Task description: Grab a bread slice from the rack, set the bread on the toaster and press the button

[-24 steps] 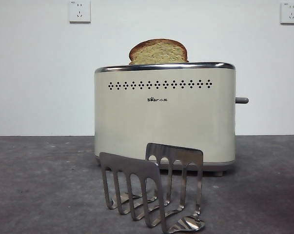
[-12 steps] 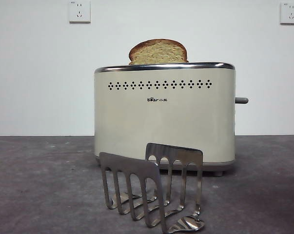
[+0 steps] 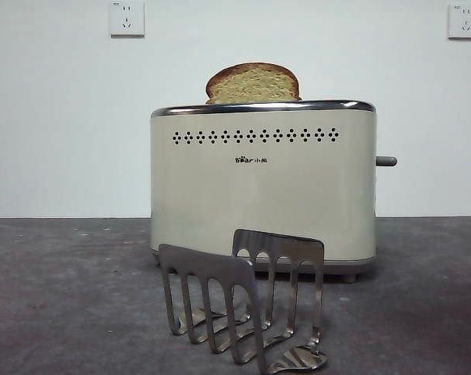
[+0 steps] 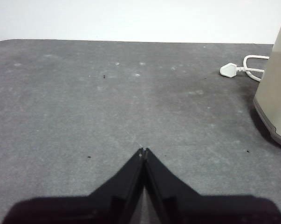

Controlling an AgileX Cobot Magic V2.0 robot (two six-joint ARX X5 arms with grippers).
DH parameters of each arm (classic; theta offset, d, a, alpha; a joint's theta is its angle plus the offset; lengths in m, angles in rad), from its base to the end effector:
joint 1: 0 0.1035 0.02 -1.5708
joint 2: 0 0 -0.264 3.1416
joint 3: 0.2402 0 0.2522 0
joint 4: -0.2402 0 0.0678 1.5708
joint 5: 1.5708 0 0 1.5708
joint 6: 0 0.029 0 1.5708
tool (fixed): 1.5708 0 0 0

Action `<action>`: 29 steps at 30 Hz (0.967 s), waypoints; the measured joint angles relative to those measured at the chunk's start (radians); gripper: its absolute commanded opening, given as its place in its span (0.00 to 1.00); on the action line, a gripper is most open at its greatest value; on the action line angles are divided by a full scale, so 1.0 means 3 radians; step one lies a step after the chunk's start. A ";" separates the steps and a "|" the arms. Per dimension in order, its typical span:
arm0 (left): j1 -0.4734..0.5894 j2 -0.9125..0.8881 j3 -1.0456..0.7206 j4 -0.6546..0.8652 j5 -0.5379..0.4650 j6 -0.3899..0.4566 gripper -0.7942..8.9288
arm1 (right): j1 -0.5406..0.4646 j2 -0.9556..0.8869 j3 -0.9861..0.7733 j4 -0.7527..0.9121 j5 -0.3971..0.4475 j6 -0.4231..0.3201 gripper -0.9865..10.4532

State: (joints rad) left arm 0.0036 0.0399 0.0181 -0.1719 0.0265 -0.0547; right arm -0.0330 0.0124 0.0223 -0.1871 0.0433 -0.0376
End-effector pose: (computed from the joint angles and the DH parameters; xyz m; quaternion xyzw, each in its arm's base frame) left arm 0.0974 -0.0004 0.1500 -0.0287 0.0970 -0.0087 0.9948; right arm 0.0955 -0.0044 0.1521 -0.0192 0.0892 -0.0363 0.9952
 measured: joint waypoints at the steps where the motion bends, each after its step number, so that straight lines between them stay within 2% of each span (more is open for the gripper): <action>1: 0.0000 0.0000 0.0000 0.0001 0.0000 0.0000 0.08 | 0.0000 0.0000 0.0000 -0.0001 0.0000 0.0000 0.09; 29: 0.0000 0.0000 0.0000 0.0001 0.0001 0.0000 0.08 | -0.0043 0.0000 0.0000 0.0000 -0.0003 0.0001 0.09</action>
